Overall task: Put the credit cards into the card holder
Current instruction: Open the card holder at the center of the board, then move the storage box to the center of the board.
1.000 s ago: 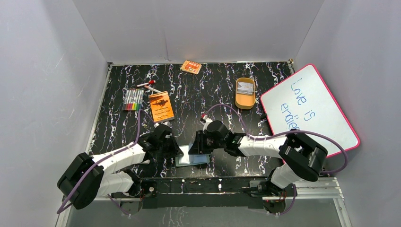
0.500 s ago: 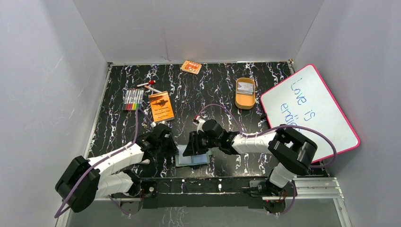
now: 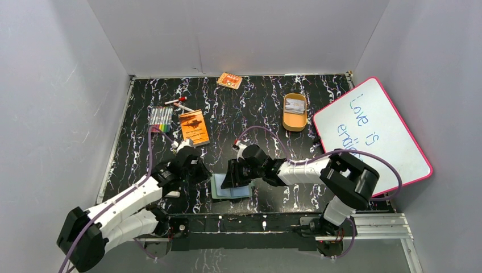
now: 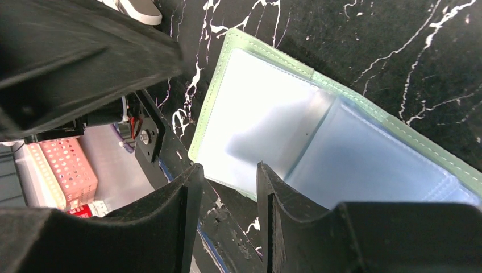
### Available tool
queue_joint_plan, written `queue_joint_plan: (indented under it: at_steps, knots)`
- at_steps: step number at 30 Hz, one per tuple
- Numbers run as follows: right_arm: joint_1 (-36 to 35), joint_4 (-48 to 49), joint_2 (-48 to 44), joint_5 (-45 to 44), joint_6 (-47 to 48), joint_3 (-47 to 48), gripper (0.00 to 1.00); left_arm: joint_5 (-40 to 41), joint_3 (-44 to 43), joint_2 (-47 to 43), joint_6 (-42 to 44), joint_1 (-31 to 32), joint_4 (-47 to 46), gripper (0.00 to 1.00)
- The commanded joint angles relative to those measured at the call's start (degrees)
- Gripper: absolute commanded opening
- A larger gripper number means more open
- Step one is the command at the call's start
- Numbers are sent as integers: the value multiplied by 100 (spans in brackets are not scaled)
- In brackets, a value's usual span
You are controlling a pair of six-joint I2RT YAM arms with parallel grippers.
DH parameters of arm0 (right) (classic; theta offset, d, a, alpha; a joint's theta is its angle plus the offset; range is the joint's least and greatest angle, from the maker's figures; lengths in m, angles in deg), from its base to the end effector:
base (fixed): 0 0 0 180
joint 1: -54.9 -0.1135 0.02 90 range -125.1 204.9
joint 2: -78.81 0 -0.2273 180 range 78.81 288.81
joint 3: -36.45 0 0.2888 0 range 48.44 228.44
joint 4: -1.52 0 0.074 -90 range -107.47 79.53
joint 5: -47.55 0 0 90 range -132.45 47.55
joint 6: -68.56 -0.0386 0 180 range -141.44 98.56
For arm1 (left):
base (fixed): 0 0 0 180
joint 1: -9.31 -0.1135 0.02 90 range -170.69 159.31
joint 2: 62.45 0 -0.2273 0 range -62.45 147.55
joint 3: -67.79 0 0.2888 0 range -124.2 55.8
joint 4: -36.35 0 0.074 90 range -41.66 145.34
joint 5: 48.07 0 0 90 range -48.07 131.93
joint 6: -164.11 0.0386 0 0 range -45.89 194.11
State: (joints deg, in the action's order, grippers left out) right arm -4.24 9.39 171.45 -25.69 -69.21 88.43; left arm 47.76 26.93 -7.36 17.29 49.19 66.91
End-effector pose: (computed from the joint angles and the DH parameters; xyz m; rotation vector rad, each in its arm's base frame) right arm 0.1663 0.3000 0.0923 -0.4395 2.4238 1.2911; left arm 0.1941 -0.1570 0.1497 -0.4138 2.4249 -0.6819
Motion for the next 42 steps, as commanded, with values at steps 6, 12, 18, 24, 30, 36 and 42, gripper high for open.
queue_joint_plan:
  at_steps: [6, 12, 18, 24, 30, 36, 42]
  knots:
    - [-26, -314, -288, -366, 151, 164, 48, -1084, -85, -474, 110, 11, -1359, 18]
    - [-24, -629, -856, -915, 99, -50, 48, -1776, 119, 321, -189, 11, -2356, 15]
    - [24, -1381, -1356, -1379, 96, -296, 48, -1703, 460, 806, -133, 11, -2349, 10]
    - [38, -1941, -2145, -2079, 47, -512, 48, -1390, 580, 728, -58, 11, -1996, 9]
    - [305, -3138, -3056, -3099, 735, 461, 60, -1276, 279, 227, 92, 5, -1710, 14]
    - [1556, -3603, -3036, -3746, 707, 1500, 67, -1070, -25, -56, 275, 0, -1588, 29]
    - [3132, -2963, -2457, -3367, -440, 1637, 68, -1039, -66, 41, 343, 5, -1676, 31]
